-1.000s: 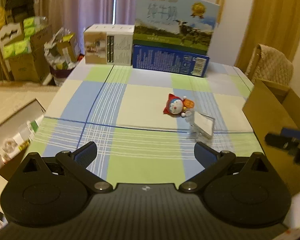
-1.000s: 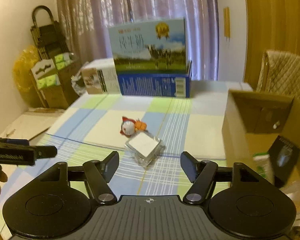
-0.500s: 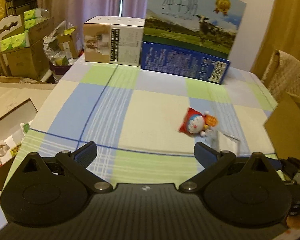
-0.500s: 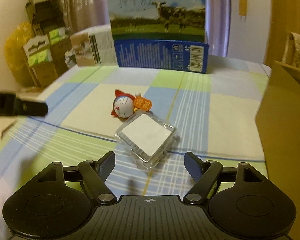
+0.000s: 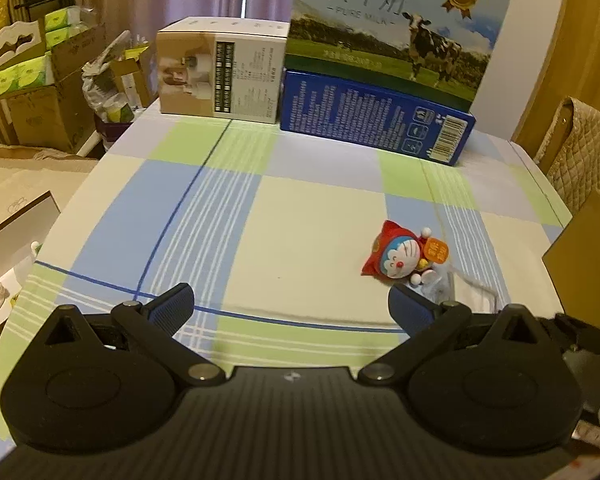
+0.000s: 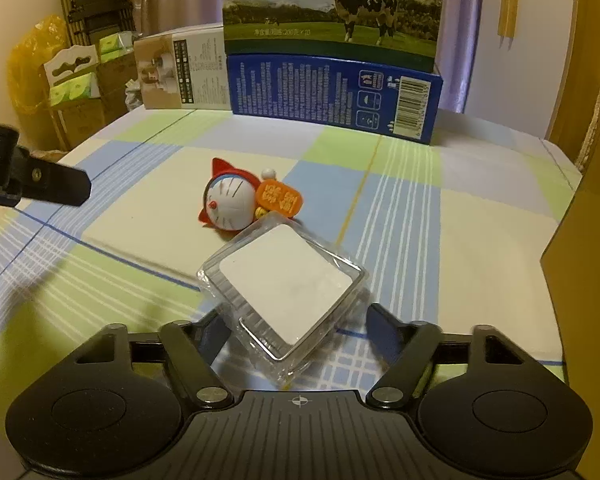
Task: Organize objects
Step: 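Grasp the clear plastic box with the right tool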
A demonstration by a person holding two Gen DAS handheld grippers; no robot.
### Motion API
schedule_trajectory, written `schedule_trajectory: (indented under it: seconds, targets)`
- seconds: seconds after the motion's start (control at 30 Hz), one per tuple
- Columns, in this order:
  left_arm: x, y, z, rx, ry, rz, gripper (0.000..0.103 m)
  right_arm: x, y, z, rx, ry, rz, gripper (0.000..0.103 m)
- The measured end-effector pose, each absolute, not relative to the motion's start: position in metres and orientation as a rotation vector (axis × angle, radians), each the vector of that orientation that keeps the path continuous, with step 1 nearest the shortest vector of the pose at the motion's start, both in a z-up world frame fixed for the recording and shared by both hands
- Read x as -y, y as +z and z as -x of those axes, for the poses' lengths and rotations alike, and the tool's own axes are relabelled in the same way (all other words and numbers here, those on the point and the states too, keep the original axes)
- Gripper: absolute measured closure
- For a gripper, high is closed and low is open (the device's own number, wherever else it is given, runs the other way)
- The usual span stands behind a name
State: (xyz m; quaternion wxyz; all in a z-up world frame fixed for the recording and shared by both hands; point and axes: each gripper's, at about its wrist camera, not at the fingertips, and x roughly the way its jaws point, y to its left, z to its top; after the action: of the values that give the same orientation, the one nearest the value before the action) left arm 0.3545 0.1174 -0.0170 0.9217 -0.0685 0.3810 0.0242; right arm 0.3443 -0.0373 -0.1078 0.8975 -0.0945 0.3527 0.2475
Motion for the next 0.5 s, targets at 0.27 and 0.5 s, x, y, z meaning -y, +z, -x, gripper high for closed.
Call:
schedule_trajectory:
  seconds: [0.27,0.5]
  targets:
    - [-0.104,-0.027,-0.362,-0.780,0.002,0.077,0.002,0.059,-0.088,-0.358,-0.680,0.441,0.132,0.064]
    - [-0.085,-0.037,-0.379,-0.746,-0.101,0.037,0.003,0.076,-0.086,-0.373,-0.673,0.392,0.112,0.064]
